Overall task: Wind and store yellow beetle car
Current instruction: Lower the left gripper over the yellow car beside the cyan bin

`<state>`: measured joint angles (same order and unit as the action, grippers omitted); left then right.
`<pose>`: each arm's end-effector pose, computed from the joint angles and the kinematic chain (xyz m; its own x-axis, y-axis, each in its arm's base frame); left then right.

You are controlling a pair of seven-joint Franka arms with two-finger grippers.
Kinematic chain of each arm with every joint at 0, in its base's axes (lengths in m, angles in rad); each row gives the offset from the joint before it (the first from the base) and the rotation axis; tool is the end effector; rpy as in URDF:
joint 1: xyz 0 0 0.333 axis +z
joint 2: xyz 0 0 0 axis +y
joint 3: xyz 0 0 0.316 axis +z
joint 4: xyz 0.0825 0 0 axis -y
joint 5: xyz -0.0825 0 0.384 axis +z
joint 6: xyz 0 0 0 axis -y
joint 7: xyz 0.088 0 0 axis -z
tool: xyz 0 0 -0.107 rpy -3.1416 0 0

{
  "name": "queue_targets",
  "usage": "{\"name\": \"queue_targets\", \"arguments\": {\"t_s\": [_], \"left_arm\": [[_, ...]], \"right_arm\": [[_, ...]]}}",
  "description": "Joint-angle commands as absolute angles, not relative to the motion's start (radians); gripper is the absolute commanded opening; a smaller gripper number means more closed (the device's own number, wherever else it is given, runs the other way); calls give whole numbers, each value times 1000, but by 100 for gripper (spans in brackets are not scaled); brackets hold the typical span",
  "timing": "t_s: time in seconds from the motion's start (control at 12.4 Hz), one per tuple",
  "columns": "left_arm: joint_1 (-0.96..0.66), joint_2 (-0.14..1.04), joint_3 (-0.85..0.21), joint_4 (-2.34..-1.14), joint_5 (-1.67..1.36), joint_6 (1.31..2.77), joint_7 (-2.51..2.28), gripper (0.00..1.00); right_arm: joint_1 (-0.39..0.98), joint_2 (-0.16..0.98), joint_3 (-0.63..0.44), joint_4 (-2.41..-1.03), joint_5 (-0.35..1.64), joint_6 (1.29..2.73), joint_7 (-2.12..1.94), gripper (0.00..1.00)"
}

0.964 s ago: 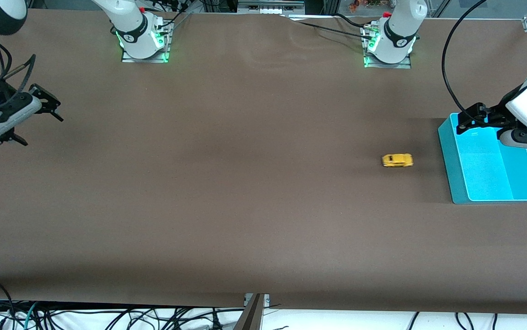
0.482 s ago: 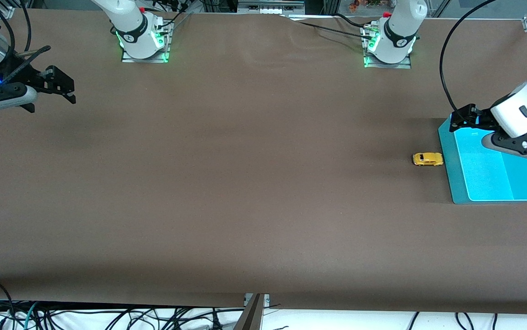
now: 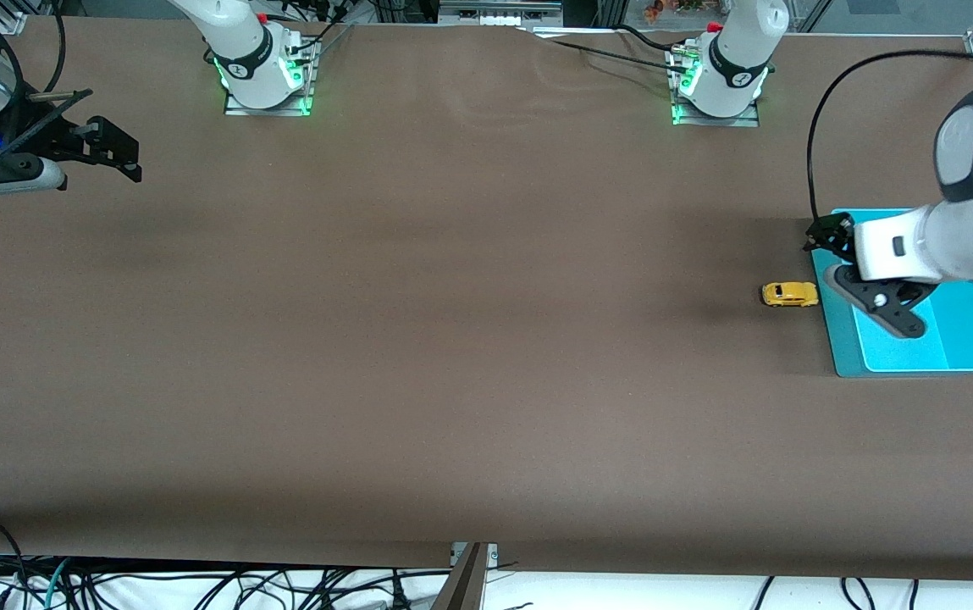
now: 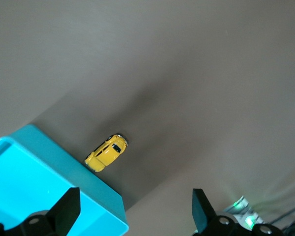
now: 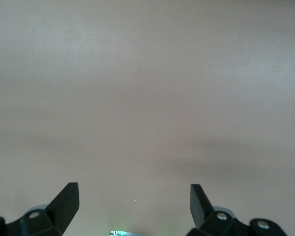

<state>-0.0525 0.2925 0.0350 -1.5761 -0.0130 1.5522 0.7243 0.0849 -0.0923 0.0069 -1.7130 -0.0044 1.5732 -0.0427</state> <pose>0.6116 -0.0142 0.4490 0.7017 -0.6739 -0.2314 -0.6410 -0.7388 0.2078 0.5213 0.0477 0.6074 0.9898 0.1339 -0.0477 0.1342 -0.9909 0.0030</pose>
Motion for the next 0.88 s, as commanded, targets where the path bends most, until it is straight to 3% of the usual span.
{"name": "queue_targets", "arguments": {"t_s": [0.0, 0.4, 0.64, 0.8], "left_arm": [[-49, 275, 35, -1703, 5, 1651, 888, 100], [-22, 190, 35, -2076, 99, 2058, 1188, 99], [49, 204, 35, -2221, 168, 2317, 1343, 99], [71, 238, 35, -2270, 242, 2397, 1377, 99]], "right_arm": [[86, -103, 5, -1697, 8, 1546, -29, 100], [83, -98, -2, -1692, 6, 1546, -34, 100], [80, -94, -2, -1658, 2, 1529, -35, 100], [77, -83, -2, -1648, -2, 1534, -29, 100]]}}
